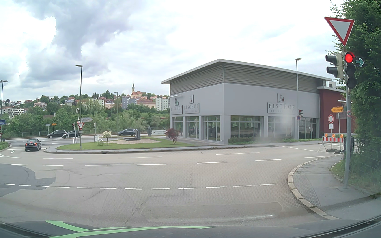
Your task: Follow the waypoints while adhering to traffic rules and regulations
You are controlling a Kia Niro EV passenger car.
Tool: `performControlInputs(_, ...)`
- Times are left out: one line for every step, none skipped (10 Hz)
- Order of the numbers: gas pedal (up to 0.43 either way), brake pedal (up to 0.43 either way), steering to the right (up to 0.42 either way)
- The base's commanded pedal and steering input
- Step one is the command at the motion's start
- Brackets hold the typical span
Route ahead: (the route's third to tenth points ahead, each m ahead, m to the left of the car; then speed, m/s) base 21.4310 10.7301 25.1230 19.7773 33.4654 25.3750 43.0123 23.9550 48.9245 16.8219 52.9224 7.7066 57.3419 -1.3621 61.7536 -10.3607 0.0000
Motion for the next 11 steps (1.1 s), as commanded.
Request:
performControlInputs(0.0, 0.366, 0.0)
performControlInputs(0.0, 0.366, 0.0)
performControlInputs(0.0, 0.372, 0.0)
performControlInputs(0.0, 0.366, 0.0)
performControlInputs(0.0, 0.366, 0.0)
performControlInputs(0.0, 0.366, 0.0)
performControlInputs(0.0, 0.366, 0.0)
performControlInputs(0.0, 0.366, 0.0)
performControlInputs(0.0, 0.366, 0.0)
performControlInputs(0.0, 0.372, 0.0)
performControlInputs(0.0, 0.366, 0.0)
